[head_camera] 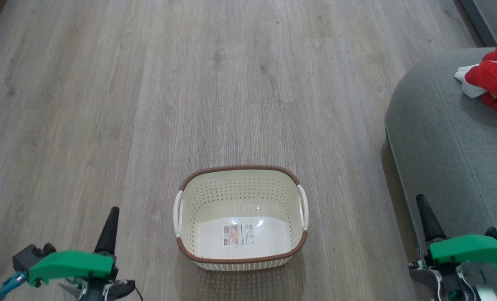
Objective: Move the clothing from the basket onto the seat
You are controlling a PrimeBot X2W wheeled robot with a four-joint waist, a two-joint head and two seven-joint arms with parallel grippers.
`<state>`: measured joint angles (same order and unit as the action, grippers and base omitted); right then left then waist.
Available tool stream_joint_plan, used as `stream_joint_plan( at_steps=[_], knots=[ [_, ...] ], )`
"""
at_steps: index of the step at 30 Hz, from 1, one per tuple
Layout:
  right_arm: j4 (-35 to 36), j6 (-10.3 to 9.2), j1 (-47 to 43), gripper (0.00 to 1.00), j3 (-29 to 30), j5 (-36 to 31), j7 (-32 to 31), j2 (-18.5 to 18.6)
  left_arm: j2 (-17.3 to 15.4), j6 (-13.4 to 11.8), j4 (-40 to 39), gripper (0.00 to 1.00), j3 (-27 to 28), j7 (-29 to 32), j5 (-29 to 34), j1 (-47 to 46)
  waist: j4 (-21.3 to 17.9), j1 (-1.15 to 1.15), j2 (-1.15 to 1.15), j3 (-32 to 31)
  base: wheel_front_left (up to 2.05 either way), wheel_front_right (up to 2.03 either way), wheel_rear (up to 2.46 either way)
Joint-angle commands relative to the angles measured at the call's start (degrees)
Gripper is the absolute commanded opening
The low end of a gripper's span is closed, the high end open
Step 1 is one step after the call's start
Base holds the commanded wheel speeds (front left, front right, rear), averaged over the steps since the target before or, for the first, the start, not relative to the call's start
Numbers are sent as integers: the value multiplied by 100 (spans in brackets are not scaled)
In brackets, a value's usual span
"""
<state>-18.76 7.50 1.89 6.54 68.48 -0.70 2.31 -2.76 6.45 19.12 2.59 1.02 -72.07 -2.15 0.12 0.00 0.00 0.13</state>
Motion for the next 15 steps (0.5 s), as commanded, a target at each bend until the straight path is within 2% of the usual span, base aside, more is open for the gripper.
stream_joint_plan(
  at_steps=[1,15],
  knots=[
    [243,0,348,0,-73,220,-74,49,-21,60,-243,0,199,53,-190,-319,-1,0,0,0,0,0,0],
    [342,-1,383,0,-42,1144,-292,52,-17,78,-356,0,283,266,-973,-356,-5,0,0,2,0,0,0]
  ],
)
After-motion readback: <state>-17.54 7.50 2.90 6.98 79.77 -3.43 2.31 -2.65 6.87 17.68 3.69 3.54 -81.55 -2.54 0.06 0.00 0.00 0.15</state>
